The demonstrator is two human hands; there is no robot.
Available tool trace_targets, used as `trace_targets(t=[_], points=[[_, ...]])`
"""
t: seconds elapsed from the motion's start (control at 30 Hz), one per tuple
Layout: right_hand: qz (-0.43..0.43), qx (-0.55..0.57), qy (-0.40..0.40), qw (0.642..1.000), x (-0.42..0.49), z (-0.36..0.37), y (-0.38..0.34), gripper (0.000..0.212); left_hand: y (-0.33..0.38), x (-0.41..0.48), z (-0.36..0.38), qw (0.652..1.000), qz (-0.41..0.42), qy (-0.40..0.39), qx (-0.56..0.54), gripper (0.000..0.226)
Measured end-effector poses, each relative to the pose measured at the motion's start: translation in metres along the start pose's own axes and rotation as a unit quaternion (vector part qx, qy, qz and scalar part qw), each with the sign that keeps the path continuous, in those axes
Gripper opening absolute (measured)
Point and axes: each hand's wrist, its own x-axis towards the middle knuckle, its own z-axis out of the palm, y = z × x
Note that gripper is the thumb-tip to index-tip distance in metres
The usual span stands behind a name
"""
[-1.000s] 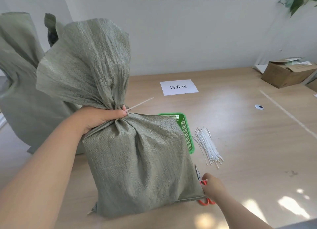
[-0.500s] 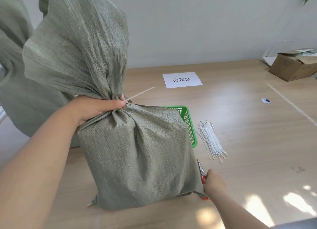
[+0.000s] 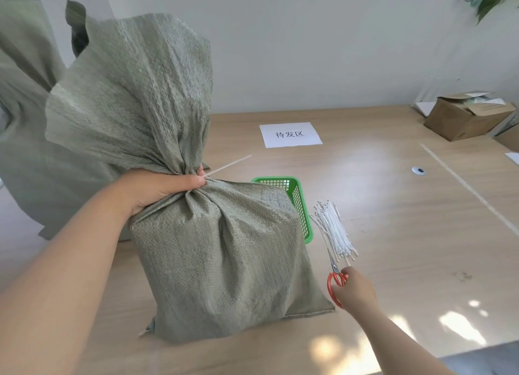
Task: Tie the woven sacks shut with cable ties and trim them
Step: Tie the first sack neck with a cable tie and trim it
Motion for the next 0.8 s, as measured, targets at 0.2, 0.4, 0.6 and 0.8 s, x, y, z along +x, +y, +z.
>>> trace_targets(t=[0.2, 0.4, 0.6, 0.8], points=[[-0.049, 0.18, 0.057, 0.981, -0.011, -0.058, -0.053, 0.017, 0.008, -0.009, 0.009, 0.999, -0.007, -0.024, -0.023, 0.066], [-0.127, 0.317, 0.029, 0.94, -0.041, -0.114, -0.119, 0.018, 0.012, -0.014, 0.008, 0.997, -0.056, 0.044, 0.014, 0.084], [-0.177, 0.375, -0.03, 0.91, -0.067, -0.142, -0.157, 0.008, 0.016, -0.019, 0.007, 0.995, -0.067, 0.061, 0.041, 0.098], [-0.175, 0.419, -0.146, 0.879, -0.099, -0.152, -0.184, 0.023, 0.011, -0.016, 0.0, 0.995, -0.068, 0.059, 0.044, 0.097]])
